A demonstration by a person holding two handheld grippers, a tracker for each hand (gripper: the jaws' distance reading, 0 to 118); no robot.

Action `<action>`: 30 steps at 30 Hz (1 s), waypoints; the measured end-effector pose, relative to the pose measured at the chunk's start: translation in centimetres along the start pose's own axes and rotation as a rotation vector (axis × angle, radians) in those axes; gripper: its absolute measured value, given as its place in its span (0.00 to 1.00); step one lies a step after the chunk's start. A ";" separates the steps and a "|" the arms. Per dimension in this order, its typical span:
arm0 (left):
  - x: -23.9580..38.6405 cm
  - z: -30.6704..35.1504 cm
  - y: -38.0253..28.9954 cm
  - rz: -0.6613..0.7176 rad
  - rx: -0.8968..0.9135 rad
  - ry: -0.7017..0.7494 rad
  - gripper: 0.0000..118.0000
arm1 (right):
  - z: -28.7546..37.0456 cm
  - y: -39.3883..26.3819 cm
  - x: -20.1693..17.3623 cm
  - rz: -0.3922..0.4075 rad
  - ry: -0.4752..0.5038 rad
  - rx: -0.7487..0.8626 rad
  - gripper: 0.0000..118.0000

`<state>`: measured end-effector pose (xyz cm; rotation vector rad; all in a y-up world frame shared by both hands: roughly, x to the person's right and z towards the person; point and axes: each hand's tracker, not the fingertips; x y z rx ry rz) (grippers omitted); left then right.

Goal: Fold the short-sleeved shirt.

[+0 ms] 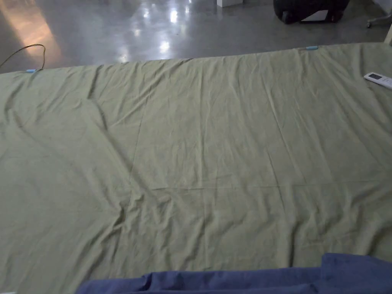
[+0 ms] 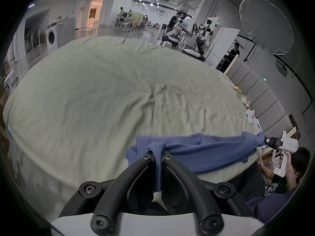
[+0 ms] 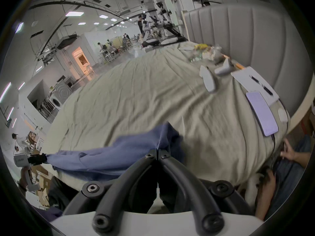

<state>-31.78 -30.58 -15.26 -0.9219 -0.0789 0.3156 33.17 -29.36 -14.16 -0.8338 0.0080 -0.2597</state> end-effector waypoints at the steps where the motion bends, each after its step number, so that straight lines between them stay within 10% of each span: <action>1: -0.2 -0.6 -0.6 0.013 0.005 0.010 0.05 | -0.5 -0.7 -0.1 -0.006 -0.009 -0.016 0.00; 5: -0.5 -3.0 -1.6 -0.010 -0.006 0.022 0.18 | -3.0 -1.9 -0.9 0.031 -0.037 -0.032 0.10; 8: -2.1 -4.2 -1.7 0.015 -0.004 0.041 0.76 | -4.6 -2.0 -0.6 0.085 -0.091 -0.088 0.79; 18: 3.8 7.5 2.9 -0.114 0.519 0.230 0.82 | 5.1 2.9 -5.3 0.076 0.009 0.346 0.71; 22: 10.1 12.1 3.5 -0.186 0.880 0.362 0.81 | 8.5 5.9 -10.4 0.201 0.117 0.600 0.75; 30: 16.7 14.3 4.9 -0.369 0.895 0.326 0.69 | 9.1 7.2 -16.6 0.379 0.140 0.639 0.70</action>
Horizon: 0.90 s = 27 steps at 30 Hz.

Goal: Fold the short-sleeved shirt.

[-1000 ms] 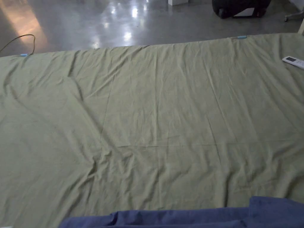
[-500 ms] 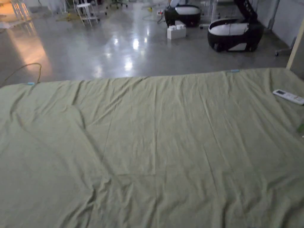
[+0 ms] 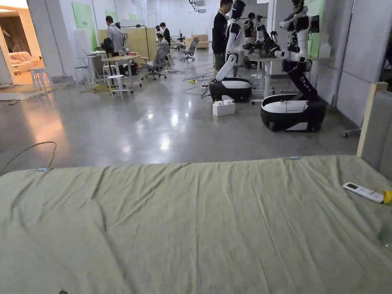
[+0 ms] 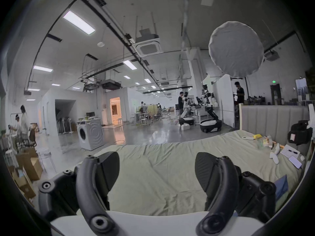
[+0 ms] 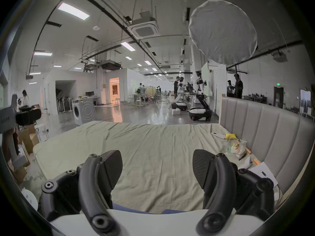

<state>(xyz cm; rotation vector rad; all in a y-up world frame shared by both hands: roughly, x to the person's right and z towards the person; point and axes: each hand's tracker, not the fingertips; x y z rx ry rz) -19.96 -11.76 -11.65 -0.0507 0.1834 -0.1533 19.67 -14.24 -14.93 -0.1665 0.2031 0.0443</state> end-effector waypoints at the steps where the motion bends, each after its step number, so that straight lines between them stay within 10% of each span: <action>1: 0.6 0.1 0.2 -0.016 0.002 -0.042 0.61 | 0.0 -0.1 -0.4 0.012 0.004 -0.005 0.64; 4: 1.4 0.1 -0.6 -0.019 0.008 -0.182 0.14 | 0.1 -0.3 -1.4 0.071 0.023 0.051 0.15; 5: 1.7 0.1 -0.9 0.004 -0.013 -0.275 0.04 | -0.3 -0.8 -1.4 -0.033 0.051 -0.018 0.04; 27: 0.7 -0.6 -0.8 0.122 -0.081 -0.301 0.00 | 0.4 -1.0 -0.9 -0.098 0.005 -0.001 0.00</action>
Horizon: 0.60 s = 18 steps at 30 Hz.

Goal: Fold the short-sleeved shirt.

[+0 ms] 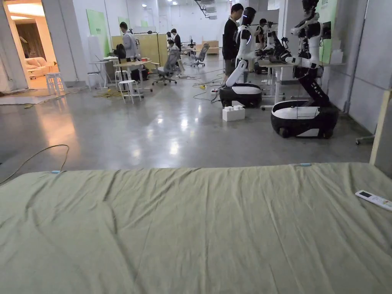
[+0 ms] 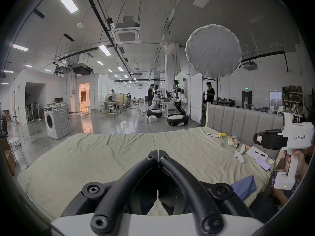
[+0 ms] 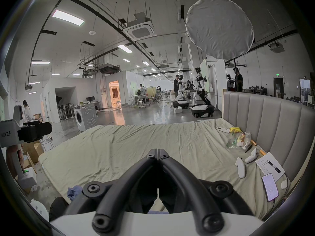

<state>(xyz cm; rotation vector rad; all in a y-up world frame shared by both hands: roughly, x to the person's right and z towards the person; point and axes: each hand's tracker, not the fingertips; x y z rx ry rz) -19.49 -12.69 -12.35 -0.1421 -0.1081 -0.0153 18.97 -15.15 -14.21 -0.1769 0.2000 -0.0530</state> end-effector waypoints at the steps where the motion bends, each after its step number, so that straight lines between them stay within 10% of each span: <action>1: -0.5 0.0 -0.2 0.022 -0.005 -0.006 0.00 | 0.0 -0.1 0.0 0.000 0.000 -0.002 0.00; 4: -4.4 0.1 -1.5 0.277 -0.023 -0.013 0.15 | 0.1 -0.5 0.1 -0.003 0.002 -0.020 0.00; 8: -10.6 -1.2 -5.9 0.536 -0.189 0.022 0.78 | 0.3 -1.8 0.6 -0.060 0.026 -0.078 0.00; 18: -17.9 -4.4 -23.4 0.973 -0.539 0.046 0.79 | 0.4 -3.8 1.2 -0.103 0.041 -0.184 0.00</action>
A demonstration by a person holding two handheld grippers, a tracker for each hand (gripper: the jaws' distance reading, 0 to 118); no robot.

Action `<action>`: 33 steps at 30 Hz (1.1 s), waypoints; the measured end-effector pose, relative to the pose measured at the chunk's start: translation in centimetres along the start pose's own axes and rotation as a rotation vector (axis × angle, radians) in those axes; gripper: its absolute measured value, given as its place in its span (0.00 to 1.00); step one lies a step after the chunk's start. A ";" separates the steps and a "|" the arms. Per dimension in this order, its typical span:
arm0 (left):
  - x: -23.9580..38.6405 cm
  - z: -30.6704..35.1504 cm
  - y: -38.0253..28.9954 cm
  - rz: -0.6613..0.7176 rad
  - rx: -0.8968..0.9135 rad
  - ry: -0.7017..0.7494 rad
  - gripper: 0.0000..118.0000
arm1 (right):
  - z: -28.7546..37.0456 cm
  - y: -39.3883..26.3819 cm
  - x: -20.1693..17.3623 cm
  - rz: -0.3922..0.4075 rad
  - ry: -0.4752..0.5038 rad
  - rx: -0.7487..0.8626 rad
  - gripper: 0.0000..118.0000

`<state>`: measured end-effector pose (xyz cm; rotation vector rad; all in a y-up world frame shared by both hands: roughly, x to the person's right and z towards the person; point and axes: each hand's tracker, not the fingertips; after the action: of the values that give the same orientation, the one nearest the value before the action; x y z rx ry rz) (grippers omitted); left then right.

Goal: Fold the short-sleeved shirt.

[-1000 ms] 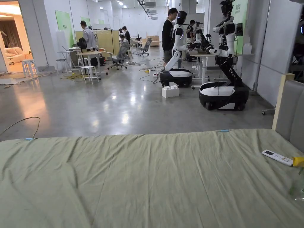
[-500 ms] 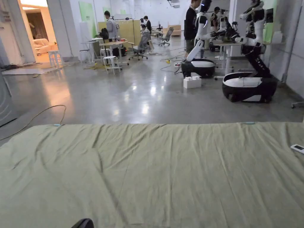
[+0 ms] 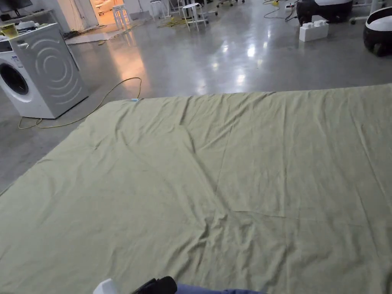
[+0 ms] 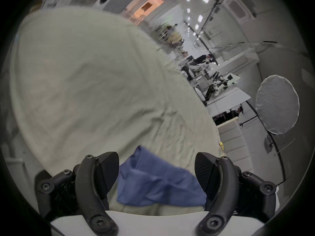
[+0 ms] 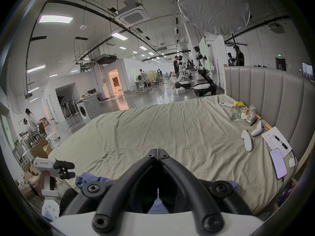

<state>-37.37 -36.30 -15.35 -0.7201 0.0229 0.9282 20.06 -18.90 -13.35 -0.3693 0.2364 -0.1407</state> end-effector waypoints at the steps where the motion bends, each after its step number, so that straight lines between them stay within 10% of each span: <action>1: -0.4 -0.9 -0.4 -0.016 -0.042 0.008 0.78 | 0.0 0.0 0.0 -0.004 -0.001 -0.005 0.00; 7: -2.2 -3.5 0.0 0.175 -0.037 -0.157 0.74 | -0.4 0.0 -0.4 -0.027 0.013 -0.030 0.00; 15: -2.0 -5.5 -2.8 0.248 -0.123 -0.174 0.14 | -0.6 -0.3 -1.3 -0.016 0.042 -0.064 0.00; 27: 1.6 2.4 3.5 0.104 0.207 -0.068 0.12 | 0.0 -0.3 -0.2 -0.046 0.017 -0.087 0.00; 33: 7.0 4.3 3.5 -0.207 0.203 -0.060 0.12 | 0.0 -0.8 0.2 -0.084 0.013 -0.099 0.00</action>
<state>-36.90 -27.41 -16.18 -0.4956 -0.0100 0.7363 20.19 -19.67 -13.14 -0.4767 0.2414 -0.2148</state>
